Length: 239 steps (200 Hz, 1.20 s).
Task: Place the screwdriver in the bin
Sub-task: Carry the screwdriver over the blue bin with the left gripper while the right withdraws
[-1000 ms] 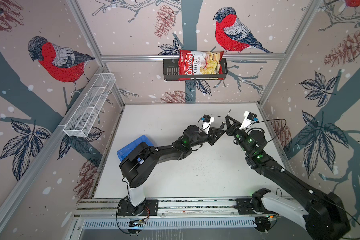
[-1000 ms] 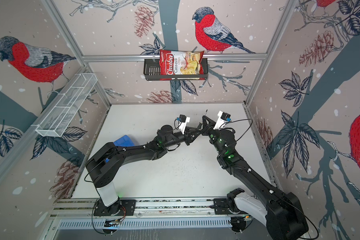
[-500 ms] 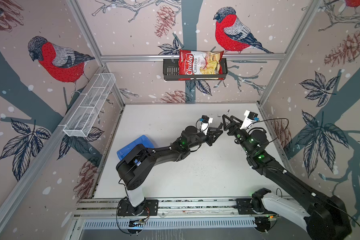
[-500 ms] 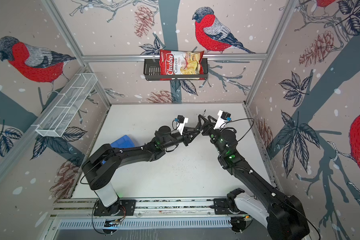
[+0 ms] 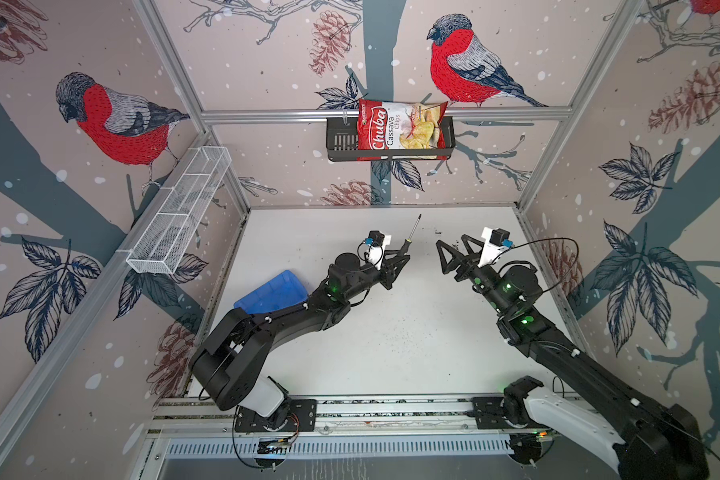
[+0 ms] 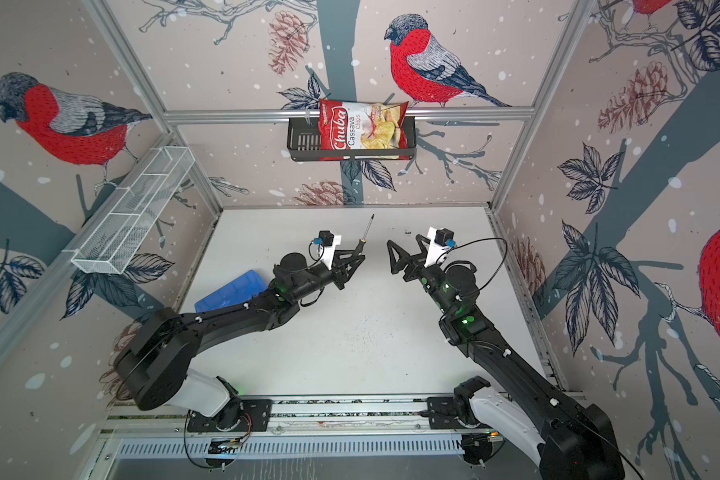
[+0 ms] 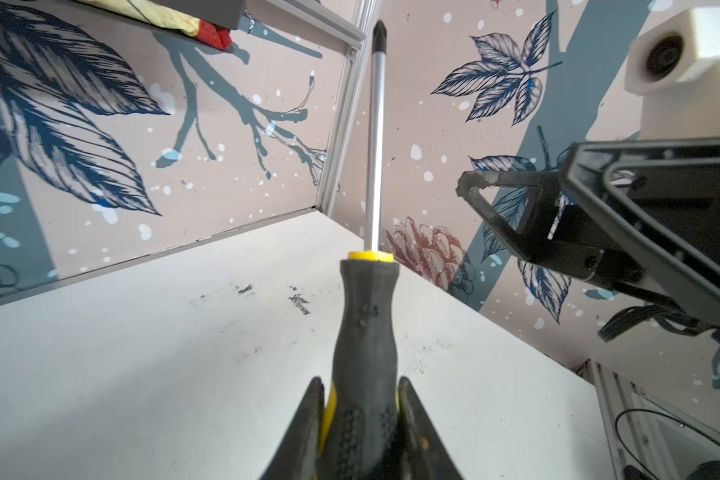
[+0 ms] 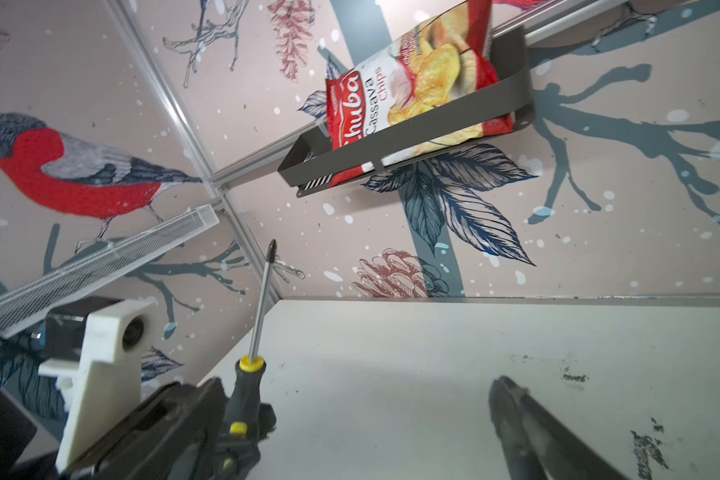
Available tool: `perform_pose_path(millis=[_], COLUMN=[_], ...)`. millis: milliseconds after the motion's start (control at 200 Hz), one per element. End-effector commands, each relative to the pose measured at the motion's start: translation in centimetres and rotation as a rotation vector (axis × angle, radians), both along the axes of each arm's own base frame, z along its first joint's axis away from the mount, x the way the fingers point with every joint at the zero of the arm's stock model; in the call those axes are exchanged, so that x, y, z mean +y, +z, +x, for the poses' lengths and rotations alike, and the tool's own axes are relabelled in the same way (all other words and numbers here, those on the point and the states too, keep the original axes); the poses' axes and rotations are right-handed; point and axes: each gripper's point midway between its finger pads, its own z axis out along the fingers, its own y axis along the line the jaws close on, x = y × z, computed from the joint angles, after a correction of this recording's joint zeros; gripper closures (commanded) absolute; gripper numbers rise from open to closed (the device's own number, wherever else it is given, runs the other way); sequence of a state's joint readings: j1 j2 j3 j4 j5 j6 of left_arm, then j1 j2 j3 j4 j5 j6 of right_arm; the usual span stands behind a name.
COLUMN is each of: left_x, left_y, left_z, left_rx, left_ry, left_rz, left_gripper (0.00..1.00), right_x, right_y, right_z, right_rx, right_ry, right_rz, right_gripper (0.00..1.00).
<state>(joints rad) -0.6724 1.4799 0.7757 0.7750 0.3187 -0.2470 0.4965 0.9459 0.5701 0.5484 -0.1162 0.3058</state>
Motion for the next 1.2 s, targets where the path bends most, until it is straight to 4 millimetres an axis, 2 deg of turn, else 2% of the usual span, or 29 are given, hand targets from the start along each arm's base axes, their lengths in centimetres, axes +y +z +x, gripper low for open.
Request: perform_pose_path(millis=[0,115,190,400,640,685,700,735,846,1026,1191], left_x=[1.5,3.9,6.2,12.7,20.6,21.8,22.1,23.0,25.4,29.4,32.9], left_y=[-0.1,-1.2,-1.8,-1.8,-5.5,-6.0,-6.2,-6.6,-7.6,-9.8,-12.1], left_z=[-0.2,0.3,1.3,1.9,1.2,1.0,0.9,0.7,0.1,-0.9,-2.0], left_rx=[-0.018,0.011,0.041,0.002,0.153,0.166,0.17,0.168,0.152,0.206,0.311], left_ry=[-0.016,0.006,0.102,0.299,0.428,0.45,0.456,0.473,0.532,0.62,0.707], left_rz=[0.074,0.193,0.277,0.476,0.679,0.708,0.72,0.745,0.825,0.938,0.989], left_gripper=[0.98,0.98,0.98,1.0,1.0,1.0,1.0,1.0,1.0,1.0,1.0], right_x=[2.3,4.3,5.5,8.7,13.9,14.8,15.3,16.1,18.2,20.6,21.6], right_y=[0.2,-0.6,-1.3,-3.2,-5.7,-5.6,-6.5,-6.9,-7.3,-8.2,-9.3], right_z=[-1.2,-1.8,-2.2,-3.2,-5.4,-6.0,-6.0,-6.3,-7.4,-8.9,-9.5], right_rx=[-0.085,-0.106,-0.132,-0.213,-0.269,-0.286,-0.274,-0.276,-0.297,-0.299,-0.291], right_ry=[0.123,0.185,0.217,0.299,0.483,0.514,0.532,0.553,0.623,0.701,0.736], right_rz=[-0.105,-0.197,-0.268,-0.411,-0.534,-0.542,-0.553,-0.559,-0.557,-0.55,-0.574], right_gripper=[0.0,0.0,0.0,0.0,0.0,0.0,0.0,0.0,0.0,0.0,0.0])
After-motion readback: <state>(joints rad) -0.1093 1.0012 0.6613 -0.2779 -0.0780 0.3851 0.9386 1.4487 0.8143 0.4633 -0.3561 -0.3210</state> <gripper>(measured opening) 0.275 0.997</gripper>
